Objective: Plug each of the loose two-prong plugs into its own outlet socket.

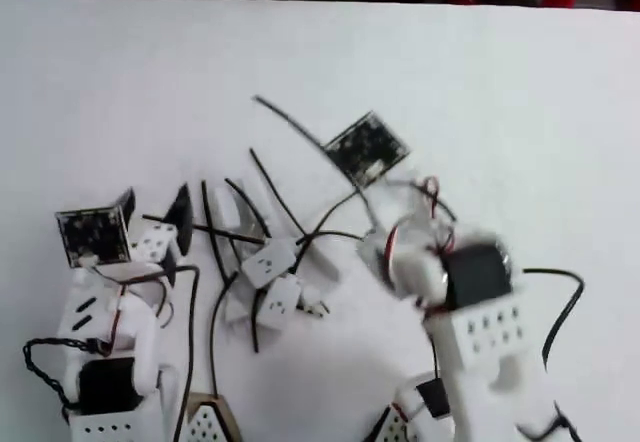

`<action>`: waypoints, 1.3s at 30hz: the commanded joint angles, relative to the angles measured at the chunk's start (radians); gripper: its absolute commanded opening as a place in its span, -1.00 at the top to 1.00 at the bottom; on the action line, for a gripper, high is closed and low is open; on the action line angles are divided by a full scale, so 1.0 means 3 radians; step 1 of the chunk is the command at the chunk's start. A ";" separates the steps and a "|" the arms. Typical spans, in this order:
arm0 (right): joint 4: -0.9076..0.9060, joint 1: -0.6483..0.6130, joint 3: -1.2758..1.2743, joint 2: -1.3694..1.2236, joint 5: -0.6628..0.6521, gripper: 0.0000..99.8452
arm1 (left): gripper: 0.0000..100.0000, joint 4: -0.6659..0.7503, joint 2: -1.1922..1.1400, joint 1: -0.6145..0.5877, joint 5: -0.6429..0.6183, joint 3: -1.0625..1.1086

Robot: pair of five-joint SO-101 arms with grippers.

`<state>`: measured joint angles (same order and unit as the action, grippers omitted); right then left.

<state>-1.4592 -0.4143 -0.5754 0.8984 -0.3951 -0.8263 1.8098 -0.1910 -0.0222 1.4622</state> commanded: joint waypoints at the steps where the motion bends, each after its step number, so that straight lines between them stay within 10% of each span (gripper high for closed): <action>1: 0.0315 -0.0355 -0.0194 0.0366 0.0174 0.96 | 0.51 0.0378 0.0028 0.0381 -0.0153 -0.0179; 21: 0.0898 -0.1317 -0.0772 0.0667 0.0378 0.96 | 0.51 -0.0184 0.0038 0.2243 0.0276 -0.0834; 39: 0.1071 -0.0043 -0.0890 0.0662 0.0486 0.96 | 0.50 -0.0660 -0.0867 0.1409 0.0777 -0.0931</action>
<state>-1.1907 -0.5155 -0.8286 1.1040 -0.2816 -1.0211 1.7438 0.2417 0.1680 1.2536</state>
